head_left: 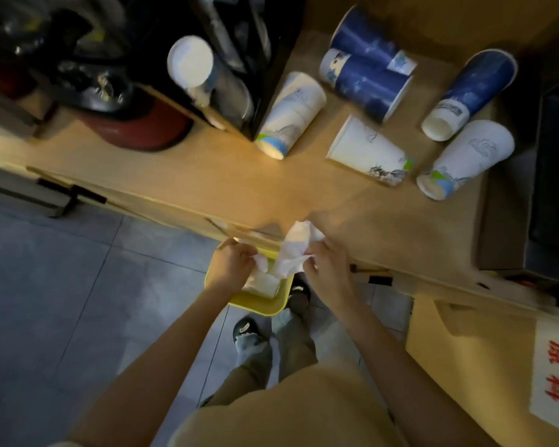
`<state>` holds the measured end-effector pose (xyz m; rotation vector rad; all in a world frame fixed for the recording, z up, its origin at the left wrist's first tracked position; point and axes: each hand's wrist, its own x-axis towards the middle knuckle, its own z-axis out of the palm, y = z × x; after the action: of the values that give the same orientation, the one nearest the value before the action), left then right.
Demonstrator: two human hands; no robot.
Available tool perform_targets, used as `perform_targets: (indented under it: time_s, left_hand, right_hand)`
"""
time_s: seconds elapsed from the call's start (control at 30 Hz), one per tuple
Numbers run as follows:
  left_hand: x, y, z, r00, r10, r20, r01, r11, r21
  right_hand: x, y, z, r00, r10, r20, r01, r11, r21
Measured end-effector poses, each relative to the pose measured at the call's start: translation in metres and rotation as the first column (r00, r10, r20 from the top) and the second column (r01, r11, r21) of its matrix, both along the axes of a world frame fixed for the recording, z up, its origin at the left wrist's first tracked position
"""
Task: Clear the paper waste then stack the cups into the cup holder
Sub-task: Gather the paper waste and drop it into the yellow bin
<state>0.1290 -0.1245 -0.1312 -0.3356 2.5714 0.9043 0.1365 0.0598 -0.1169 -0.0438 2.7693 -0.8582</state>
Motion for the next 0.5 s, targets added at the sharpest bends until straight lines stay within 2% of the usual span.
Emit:
perform_targets:
  time_s: [0.1,0.27,0.37,0.5]
  left_hand:
    - [0.014,-0.024,-0.009,0.995,0.070,0.076,-0.071,0.997,0.021]
    - [0.040,-0.056,-0.045,0.962,0.094,0.256,-0.119,0.989,0.085]
    - [0.054,-0.069,-0.077,0.958,0.048,0.283,-0.067,0.996,0.059]
    - [0.068,-0.079,-0.132,0.957,0.089,0.277,-0.099,0.995,0.022]
  right_hand:
    - [0.032,-0.031,-0.016,0.999,0.047,-0.008,-0.047,0.993,-0.104]
    - [0.059,-0.061,-0.067,0.988,0.074,0.134,-0.060,0.993,-0.105]
    - [0.064,-0.069,-0.098,0.964,0.083,0.253,-0.059,0.993,-0.101]
    - [0.062,-0.071,-0.151,0.953,0.022,0.303,0.017,0.992,-0.125]
